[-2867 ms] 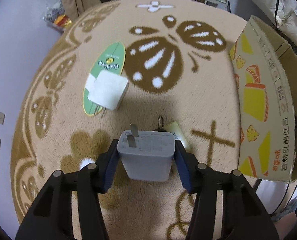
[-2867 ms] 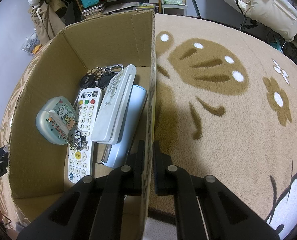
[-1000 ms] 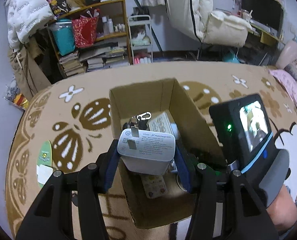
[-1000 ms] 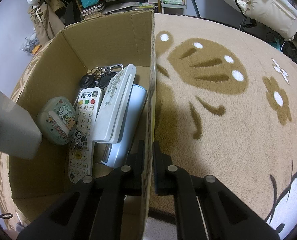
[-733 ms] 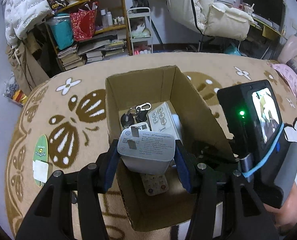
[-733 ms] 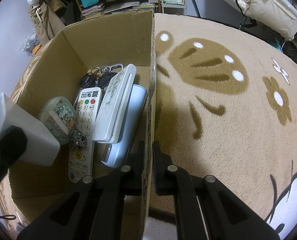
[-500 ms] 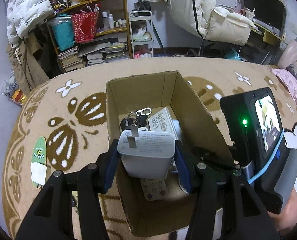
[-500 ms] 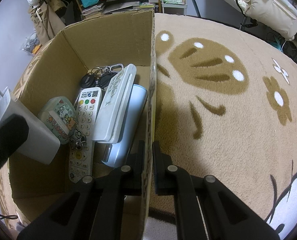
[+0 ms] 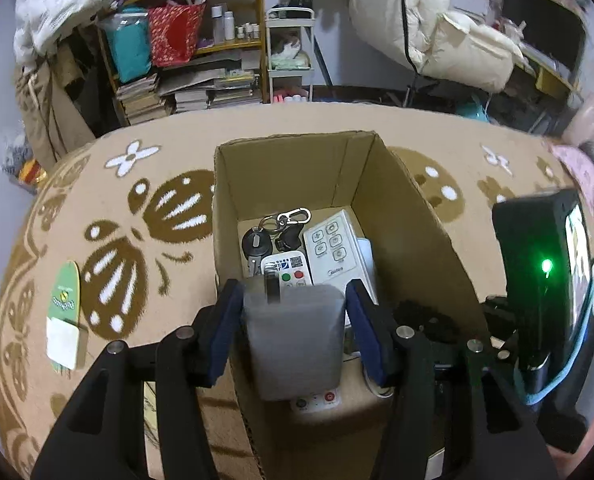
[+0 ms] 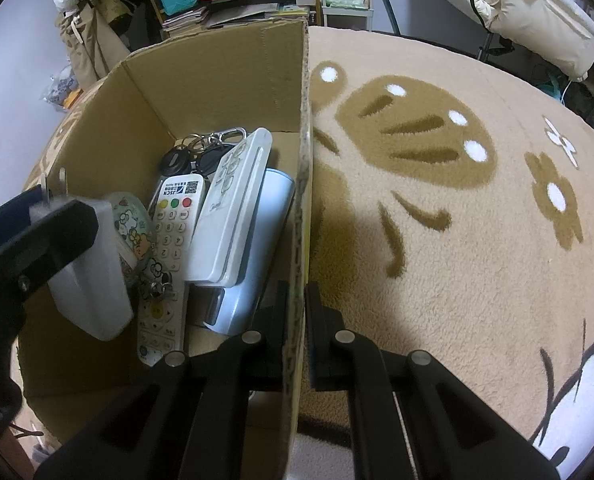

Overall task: Organize rigid objects
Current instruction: 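Lower the white adapter into the box and open the left tool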

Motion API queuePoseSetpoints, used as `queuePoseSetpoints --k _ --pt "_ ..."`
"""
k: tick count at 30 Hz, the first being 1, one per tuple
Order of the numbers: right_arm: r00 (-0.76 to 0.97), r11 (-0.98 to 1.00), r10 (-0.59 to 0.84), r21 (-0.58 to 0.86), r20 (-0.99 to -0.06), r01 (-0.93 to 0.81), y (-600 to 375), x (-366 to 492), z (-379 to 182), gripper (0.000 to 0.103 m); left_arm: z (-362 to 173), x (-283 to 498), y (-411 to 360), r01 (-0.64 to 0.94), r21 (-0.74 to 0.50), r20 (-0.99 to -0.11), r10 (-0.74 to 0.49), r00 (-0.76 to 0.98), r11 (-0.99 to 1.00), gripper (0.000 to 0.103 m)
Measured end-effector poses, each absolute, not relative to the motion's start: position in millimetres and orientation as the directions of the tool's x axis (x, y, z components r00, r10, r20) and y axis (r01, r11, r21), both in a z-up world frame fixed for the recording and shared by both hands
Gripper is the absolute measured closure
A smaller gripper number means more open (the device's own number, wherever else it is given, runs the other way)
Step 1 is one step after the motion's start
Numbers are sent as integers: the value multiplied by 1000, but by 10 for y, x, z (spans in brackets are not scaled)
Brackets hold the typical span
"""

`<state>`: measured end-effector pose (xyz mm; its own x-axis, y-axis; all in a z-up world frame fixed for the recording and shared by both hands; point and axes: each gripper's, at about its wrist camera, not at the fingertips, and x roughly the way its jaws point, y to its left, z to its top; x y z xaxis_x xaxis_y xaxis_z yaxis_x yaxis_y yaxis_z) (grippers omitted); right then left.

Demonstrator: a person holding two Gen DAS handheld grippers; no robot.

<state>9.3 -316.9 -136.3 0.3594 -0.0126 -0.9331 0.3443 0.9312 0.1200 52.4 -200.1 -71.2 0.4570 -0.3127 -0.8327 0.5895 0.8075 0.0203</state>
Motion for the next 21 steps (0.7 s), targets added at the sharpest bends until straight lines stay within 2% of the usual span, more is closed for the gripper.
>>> queuePoseSetpoints --k 7,10,13,21 --pt "357 932 -5 125 -934 341 -3181 87 -1372 95 -667 467 -2009 605 56 -822 -308 480 794 44" --pt "356 931 -3 127 -934 341 -3186 94 -1376 95 -631 462 -1983 586 95 -817 -274 508 805 28" --pt "356 932 -2 128 -934 340 -3193 98 -1375 95 -591 476 -1923 587 98 -814 -274 513 804 25" --pt "355 933 -1 127 -935 337 -3200 99 -1375 95 -554 560 -1659 546 122 -806 -239 542 829 5"
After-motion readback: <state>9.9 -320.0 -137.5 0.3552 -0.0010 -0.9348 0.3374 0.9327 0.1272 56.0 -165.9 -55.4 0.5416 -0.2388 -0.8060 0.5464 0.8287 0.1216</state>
